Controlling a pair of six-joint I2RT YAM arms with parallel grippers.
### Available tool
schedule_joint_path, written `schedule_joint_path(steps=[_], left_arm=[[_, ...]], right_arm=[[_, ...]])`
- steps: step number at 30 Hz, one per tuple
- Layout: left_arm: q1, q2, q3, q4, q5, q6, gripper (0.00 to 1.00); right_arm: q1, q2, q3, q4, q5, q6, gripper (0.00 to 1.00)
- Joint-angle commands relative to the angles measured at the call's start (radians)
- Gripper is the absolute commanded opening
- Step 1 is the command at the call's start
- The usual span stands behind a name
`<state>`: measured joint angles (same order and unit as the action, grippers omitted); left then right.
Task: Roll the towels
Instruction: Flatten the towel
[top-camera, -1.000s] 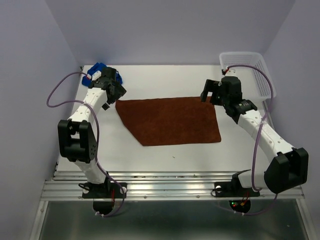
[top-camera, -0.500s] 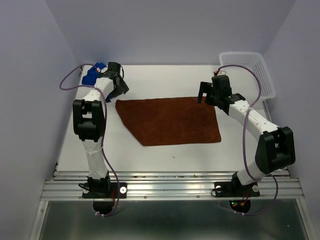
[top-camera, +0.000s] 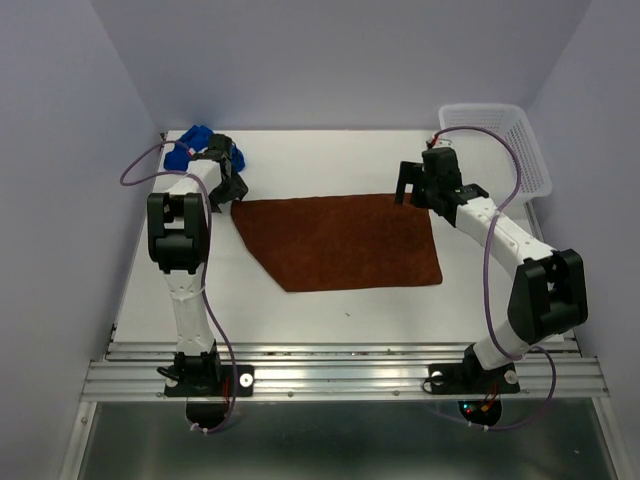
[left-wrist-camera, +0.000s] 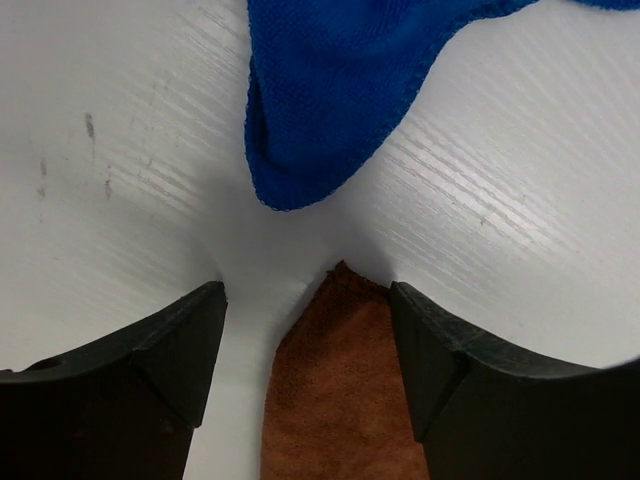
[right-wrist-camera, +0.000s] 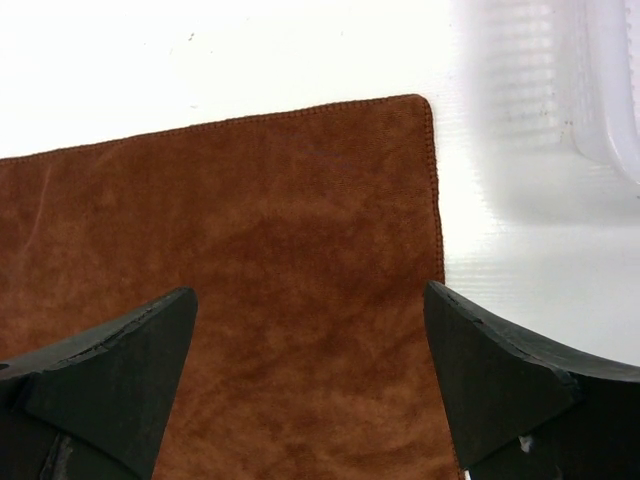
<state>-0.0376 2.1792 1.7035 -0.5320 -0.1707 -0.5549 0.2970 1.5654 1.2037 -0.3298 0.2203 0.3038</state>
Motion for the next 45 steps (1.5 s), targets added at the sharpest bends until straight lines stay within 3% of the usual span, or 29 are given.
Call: schedule_joint_path(steps=[1, 7, 9, 15, 16, 18, 27, 37, 45], left_arm=[[0.004, 0.005, 0.018, 0.023, 0.022, 0.004, 0.75], [0.004, 0.04, 0.021, 0.024, 0.025, -0.003, 0.54], [0.004, 0.044, 0.013, 0.024, 0.034, 0.0, 0.42], [0.004, 0.014, -0.044, 0.064, 0.083, 0.009, 0.24], [0.004, 0.002, -0.051, 0.072, 0.085, 0.006, 0.13], [0.004, -0.004, -0.064, 0.072, 0.076, 0.006, 0.0], [0.004, -0.059, -0.097, 0.087, 0.043, 0.019, 0.0], [0.004, -0.099, -0.123, 0.115, 0.045, 0.053, 0.0], [0.004, -0.116, -0.136, 0.118, 0.037, 0.067, 0.0]], right_arm=[[0.007, 0.002, 0.045, 0.015, 0.033, -0.017, 1.0], [0.007, 0.01, 0.046, 0.014, 0.037, -0.017, 1.0], [0.007, 0.01, 0.046, 0.014, 0.042, -0.019, 1.0], [0.007, 0.031, 0.056, 0.014, 0.053, -0.019, 1.0], [0.007, 0.039, 0.062, 0.014, 0.057, -0.014, 1.0], [0.007, 0.051, 0.072, 0.014, 0.057, -0.014, 1.0], [0.007, 0.26, 0.276, -0.021, 0.122, 0.023, 1.0], [0.007, 0.556, 0.58, -0.147, 0.32, 0.072, 1.0], [-0.035, 0.66, 0.64, -0.17, 0.309, 0.127, 0.95]])
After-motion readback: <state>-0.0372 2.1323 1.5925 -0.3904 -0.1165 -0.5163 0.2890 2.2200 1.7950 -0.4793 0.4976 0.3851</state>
